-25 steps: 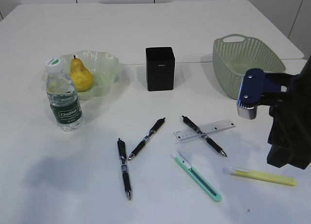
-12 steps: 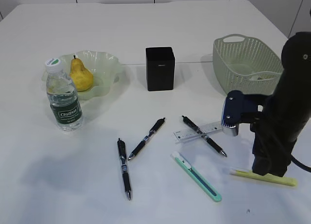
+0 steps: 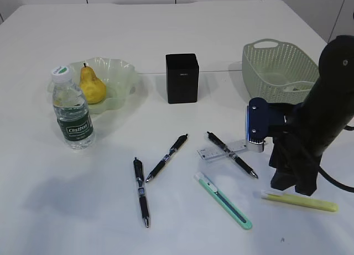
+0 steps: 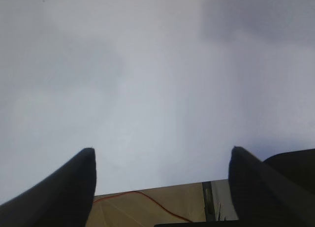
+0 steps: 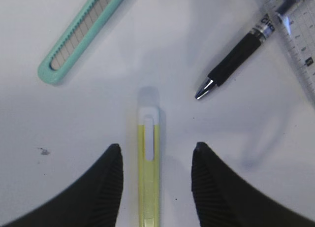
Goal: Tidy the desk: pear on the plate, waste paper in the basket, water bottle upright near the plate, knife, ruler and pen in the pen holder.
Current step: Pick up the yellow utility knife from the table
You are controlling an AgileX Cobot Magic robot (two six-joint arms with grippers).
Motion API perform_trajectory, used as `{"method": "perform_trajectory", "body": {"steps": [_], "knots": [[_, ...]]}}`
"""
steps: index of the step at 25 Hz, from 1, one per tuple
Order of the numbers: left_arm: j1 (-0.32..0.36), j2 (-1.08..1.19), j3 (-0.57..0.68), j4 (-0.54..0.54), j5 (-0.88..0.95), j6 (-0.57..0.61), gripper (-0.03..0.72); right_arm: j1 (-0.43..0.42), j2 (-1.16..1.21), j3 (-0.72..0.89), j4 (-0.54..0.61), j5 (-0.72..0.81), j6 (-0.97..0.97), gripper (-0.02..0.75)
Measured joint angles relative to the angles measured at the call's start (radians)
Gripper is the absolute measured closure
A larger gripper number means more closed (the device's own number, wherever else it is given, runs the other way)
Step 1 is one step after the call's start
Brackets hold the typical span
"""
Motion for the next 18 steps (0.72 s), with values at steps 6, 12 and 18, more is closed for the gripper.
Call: {"method": "perform_trajectory", "body": {"steps": [6, 12, 18], "knots": [[0.000, 0.000, 0.000, 0.000, 0.000, 0.000, 0.095, 0.000, 0.006, 0.005, 0.006, 0.000, -0.027, 0.368], [0.000, 0.000, 0.000, 0.000, 0.000, 0.000, 0.095, 0.000, 0.014, 0.029, 0.006, -0.015, -0.030, 0.368], [0.000, 0.000, 0.000, 0.000, 0.000, 0.000, 0.095, 0.000, 0.015, 0.073, 0.008, -0.067, -0.031, 0.368]]}}
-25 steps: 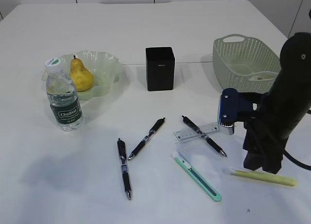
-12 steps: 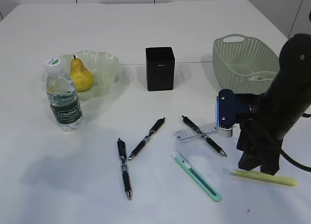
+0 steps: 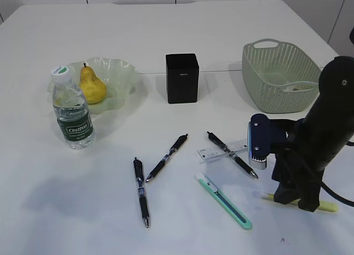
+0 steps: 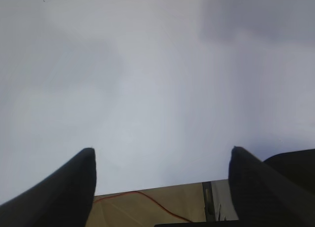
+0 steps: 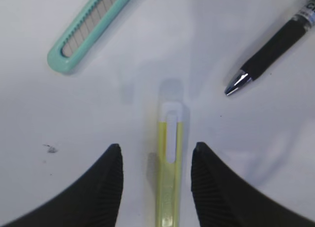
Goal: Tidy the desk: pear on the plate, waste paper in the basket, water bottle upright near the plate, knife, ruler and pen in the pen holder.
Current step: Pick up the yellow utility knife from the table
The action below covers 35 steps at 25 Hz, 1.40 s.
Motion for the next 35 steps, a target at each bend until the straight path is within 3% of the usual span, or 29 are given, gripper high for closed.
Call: {"method": "perform_trajectory", "body": {"steps": [35], "knots": [[0.000, 0.000, 0.000, 0.000, 0.000, 0.000, 0.095, -0.058, 0.063, 0.003, 0.000, -0.052, 0.034, 0.369]]}}
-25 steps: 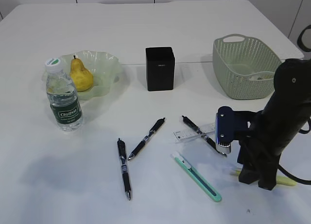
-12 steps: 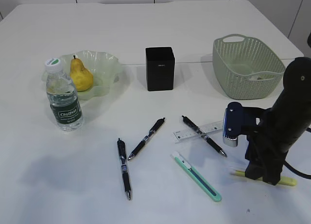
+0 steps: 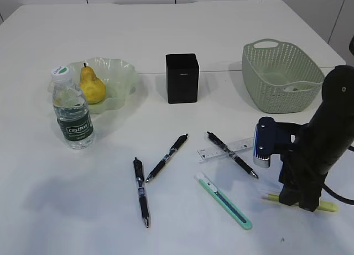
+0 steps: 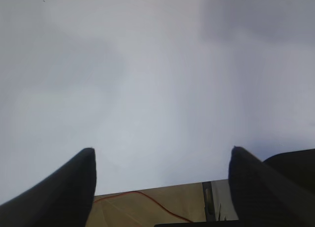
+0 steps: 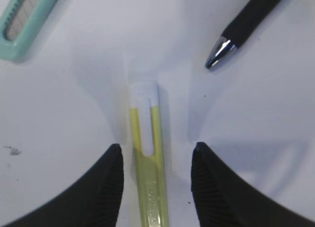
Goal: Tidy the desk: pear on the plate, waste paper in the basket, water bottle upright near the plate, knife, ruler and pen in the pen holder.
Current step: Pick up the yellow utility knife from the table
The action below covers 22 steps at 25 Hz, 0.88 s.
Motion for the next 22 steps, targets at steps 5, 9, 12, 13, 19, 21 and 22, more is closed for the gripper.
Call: {"method": "perform_trajectory", "body": {"steps": [5, 9, 12, 13, 19, 21, 22], "knots": [[0.000, 0.000, 0.000, 0.000, 0.000, 0.000, 0.095, 0.000, 0.000, 0.000, 0.006, 0.001, 0.000, 0.369], [0.000, 0.000, 0.000, 0.000, 0.000, 0.000, 0.095, 0.000, 0.000, 0.000, 0.012, 0.002, 0.000, 0.369], [0.000, 0.000, 0.000, 0.000, 0.000, 0.000, 0.095, 0.000, 0.000, 0.000, 0.018, 0.002, 0.000, 0.369], [0.000, 0.000, 0.000, 0.000, 0.000, 0.000, 0.096, 0.000, 0.000, 0.000, 0.018, 0.002, 0.000, 0.369], [0.000, 0.000, 0.000, 0.000, 0.000, 0.000, 0.095, 0.000, 0.010, 0.000, 0.043, 0.002, 0.000, 0.369], [0.000, 0.000, 0.000, 0.000, 0.000, 0.000, 0.096, 0.000, 0.020, 0.000, 0.044, 0.002, 0.000, 0.369], [0.000, 0.000, 0.000, 0.000, 0.000, 0.000, 0.095, 0.000, 0.024, 0.000, 0.044, 0.002, 0.000, 0.369]]}}
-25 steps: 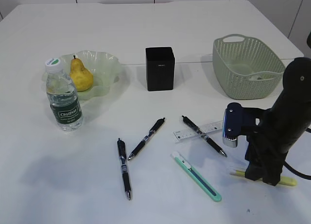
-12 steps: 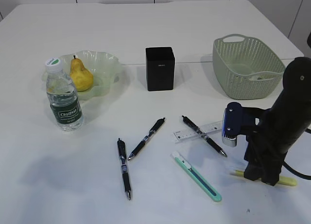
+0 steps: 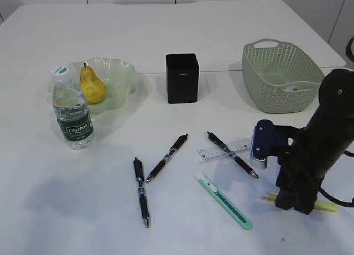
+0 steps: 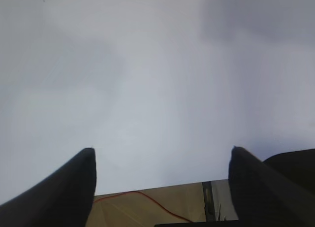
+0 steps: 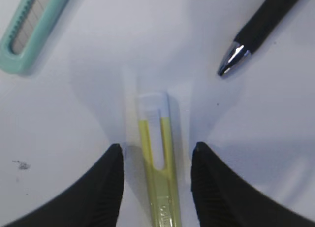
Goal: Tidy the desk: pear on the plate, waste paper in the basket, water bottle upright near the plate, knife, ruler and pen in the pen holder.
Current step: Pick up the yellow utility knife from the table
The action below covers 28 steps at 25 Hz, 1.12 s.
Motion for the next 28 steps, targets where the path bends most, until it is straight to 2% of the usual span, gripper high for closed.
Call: {"method": "perform_trajectory", "body": {"steps": [22, 28], "knots": [[0.000, 0.000, 0.000, 0.000, 0.000, 0.000, 0.096, 0.000, 0.022, 0.000, 0.000, 0.002, 0.000, 0.369], [0.000, 0.000, 0.000, 0.000, 0.000, 0.000, 0.095, 0.000, 0.022, 0.000, 0.002, 0.043, 0.000, 0.369]]}}
